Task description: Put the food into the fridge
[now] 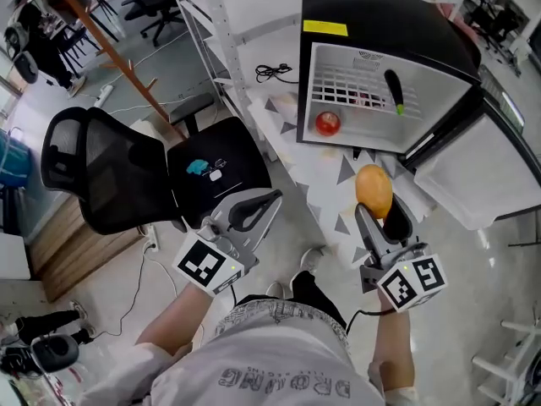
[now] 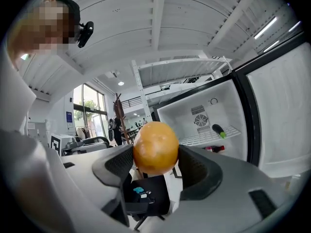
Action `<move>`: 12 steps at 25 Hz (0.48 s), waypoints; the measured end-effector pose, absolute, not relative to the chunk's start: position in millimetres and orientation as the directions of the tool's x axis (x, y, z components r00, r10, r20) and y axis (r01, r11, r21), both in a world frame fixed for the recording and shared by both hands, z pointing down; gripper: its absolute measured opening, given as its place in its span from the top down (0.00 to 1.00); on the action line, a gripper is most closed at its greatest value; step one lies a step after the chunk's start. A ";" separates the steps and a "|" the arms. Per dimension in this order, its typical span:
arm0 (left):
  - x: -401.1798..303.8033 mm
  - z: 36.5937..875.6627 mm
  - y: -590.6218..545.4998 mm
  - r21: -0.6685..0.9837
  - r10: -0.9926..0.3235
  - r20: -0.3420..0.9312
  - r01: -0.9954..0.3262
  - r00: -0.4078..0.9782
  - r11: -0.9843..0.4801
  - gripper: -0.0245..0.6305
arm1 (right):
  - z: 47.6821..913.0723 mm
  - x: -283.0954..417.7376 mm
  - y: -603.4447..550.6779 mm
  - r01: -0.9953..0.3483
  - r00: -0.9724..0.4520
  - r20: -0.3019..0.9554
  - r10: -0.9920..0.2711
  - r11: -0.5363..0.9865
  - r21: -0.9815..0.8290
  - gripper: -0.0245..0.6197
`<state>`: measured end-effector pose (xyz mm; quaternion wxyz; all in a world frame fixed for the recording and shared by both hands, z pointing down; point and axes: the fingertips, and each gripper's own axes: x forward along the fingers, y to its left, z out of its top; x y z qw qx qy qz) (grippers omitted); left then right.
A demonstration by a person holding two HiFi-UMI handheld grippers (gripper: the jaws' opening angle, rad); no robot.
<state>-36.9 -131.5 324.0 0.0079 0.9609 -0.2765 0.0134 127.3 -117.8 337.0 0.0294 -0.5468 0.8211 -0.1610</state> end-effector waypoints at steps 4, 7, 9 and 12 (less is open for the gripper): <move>-19.0 328.3 -156.4 0.011 -0.543 0.049 -0.544 0.839 -0.839 0.95 | 342.1 145.6 -151.4 -0.885 -0.413 0.139 -0.900 0.361 -0.293 0.52; -5.9 331.0 -172.9 0.011 -0.556 0.061 -0.557 0.829 -0.830 0.95 | 346.2 160.1 -176.9 -0.884 -0.423 0.144 -0.894 0.373 -0.283 0.52; 2.3 332.2 -183.5 0.011 -0.568 0.068 -0.570 0.820 -0.822 0.95 | 349.9 170.1 -195.0 -0.883 -0.429 0.150 -0.891 0.379 -0.277 0.52; 13.0 335.0 -199.5 0.010 -0.587 0.073 -0.589 0.806 -0.808 0.95 | 355.7 182.9 -221.8 -0.882 -0.437 0.155 -0.886 0.390 -0.264 0.52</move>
